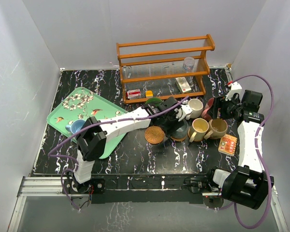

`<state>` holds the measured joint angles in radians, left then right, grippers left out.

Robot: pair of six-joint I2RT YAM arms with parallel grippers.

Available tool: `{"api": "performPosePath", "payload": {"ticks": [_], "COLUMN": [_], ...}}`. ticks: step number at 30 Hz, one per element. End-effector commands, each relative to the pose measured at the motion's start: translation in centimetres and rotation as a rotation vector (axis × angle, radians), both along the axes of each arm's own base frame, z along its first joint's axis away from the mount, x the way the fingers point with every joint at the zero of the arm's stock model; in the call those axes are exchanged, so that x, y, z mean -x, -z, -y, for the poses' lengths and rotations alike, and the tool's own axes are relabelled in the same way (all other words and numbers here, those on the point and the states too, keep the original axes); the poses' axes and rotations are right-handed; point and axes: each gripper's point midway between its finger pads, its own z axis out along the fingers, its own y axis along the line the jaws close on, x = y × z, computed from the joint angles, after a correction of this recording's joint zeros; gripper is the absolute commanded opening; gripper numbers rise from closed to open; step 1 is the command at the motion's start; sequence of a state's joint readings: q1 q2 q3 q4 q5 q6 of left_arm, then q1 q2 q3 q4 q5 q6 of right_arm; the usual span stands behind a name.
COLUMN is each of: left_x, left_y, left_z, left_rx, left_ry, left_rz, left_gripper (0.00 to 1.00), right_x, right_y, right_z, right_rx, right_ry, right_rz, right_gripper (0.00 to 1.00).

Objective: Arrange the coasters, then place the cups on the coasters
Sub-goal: Place the cup on the coaster.

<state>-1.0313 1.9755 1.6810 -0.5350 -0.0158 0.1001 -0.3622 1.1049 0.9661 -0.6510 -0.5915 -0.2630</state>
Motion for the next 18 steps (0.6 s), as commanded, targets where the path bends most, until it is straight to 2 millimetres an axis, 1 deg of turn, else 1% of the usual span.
{"api": "performPosePath", "payload": {"ticks": [1,11,18], "left_x": [1.7,2.5,3.3], "left_y": [0.4,2.0,1.9], "left_z": [0.7,1.0,1.1], "left_rx": [0.019,-0.007,0.007], "left_ry": [0.054,0.071,0.088], "left_rz": [-0.073,-0.137,-0.176], "left_gripper": [0.56,0.57,0.58], "right_x": [-0.7,-0.6,-0.7], "right_y": [-1.4,-1.4,-1.4], "right_z": [0.2,0.2,0.2], "right_rx": [0.018,0.018,0.018], "right_ry": [-0.008,-0.009,-0.010], "right_rz": [0.074,0.077,0.078], "right_gripper": [0.67,0.68,0.68]}}
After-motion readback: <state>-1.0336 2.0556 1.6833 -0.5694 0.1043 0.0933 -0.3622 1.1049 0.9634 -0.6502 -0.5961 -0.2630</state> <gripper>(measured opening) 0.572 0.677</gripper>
